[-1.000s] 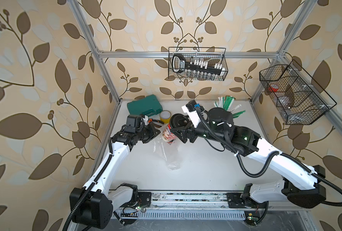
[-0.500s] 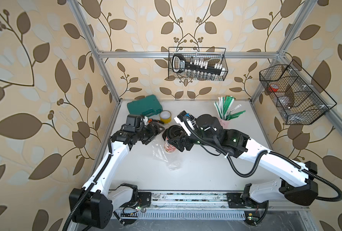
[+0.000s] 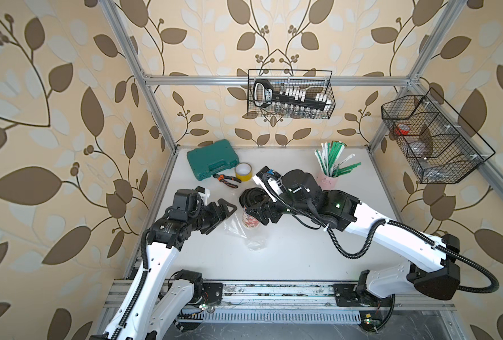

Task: Pack milk tea into plastic carrier bags
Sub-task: Adjust the plastic carrier bag at the center of the board.

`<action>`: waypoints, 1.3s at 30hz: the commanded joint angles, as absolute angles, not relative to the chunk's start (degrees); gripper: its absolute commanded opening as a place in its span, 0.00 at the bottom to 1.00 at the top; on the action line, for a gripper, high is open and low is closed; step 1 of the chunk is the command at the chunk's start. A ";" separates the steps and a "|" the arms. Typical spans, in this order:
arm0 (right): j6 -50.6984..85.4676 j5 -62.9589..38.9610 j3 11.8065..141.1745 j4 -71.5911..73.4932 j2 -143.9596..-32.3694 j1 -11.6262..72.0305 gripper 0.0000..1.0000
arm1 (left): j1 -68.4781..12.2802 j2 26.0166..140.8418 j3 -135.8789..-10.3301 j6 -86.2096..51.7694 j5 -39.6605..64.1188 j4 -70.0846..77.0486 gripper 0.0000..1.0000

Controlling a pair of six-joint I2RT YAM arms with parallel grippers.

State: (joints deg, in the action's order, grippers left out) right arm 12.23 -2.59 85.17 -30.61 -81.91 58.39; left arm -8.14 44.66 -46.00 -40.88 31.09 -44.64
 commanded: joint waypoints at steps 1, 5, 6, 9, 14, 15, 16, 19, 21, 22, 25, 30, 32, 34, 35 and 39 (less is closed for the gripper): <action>11.16 -3.23 85.54 -32.32 -82.60 58.58 0.77 | -7.56 43.86 -42.64 -41.40 35.42 -45.42 0.88; 10.74 -3.69 85.34 -32.47 -82.88 58.55 0.77 | -7.73 44.31 -40.21 -43.55 37.32 -40.74 0.83; 10.57 -3.71 85.34 -32.48 -82.97 58.61 0.77 | -7.90 44.83 -39.74 -44.13 37.96 -39.27 0.80; 10.12 -3.69 85.22 -32.39 -83.31 58.62 0.77 | -8.00 46.26 -39.70 -44.38 38.32 -37.59 0.56; 9.41 -4.59 84.66 -31.74 -83.84 58.41 0.77 | -8.00 46.61 -40.97 -45.26 38.41 -35.82 0.25; 9.25 -4.66 84.52 -31.68 -83.85 58.40 0.77 | -8.00 46.90 -41.36 -45.26 38.56 -35.82 0.21; 9.15 -4.69 84.40 -31.55 -83.85 58.31 0.77 | -8.00 47.17 -41.95 -45.06 38.75 -36.05 0.15; 8.79 -4.24 83.91 -31.40 -83.81 58.08 0.77 | -8.00 47.35 -44.36 -44.25 38.23 -37.74 0.00; 8.66 -4.04 83.51 -31.17 -83.85 57.77 0.77 | -8.00 47.28 -45.86 -43.90 37.63 -38.74 0.00; 8.61 -4.02 83.16 -30.88 -83.92 57.64 0.77 | -8.00 47.26 -46.41 -43.77 37.62 -39.14 0.00; 8.61 -4.02 82.27 -29.95 -84.26 57.22 0.77 | -8.00 47.23 -47.37 -44.18 37.61 -39.97 0.00; 8.61 -4.83 80.97 -28.11 -85.10 56.08 0.77 | -8.00 45.85 -47.59 -45.11 37.19 -40.56 0.00; 8.61 -5.84 80.23 -26.98 -85.33 55.85 0.77 | -8.00 45.33 -47.64 -45.18 36.50 -41.13 0.00; 8.27 -7.68 79.28 -25.97 -85.64 55.87 0.77 | -8.00 45.00 -47.55 -45.57 36.38 -41.21 0.00; 8.18 -8.25 78.91 -25.50 -85.83 55.88 0.77 | -8.00 44.87 -47.55 -45.72 36.22 -41.29 0.00; 7.31 -9.97 77.78 -24.97 -86.91 55.84 0.77 | -8.00 44.41 -47.61 -46.82 35.73 -40.78 0.00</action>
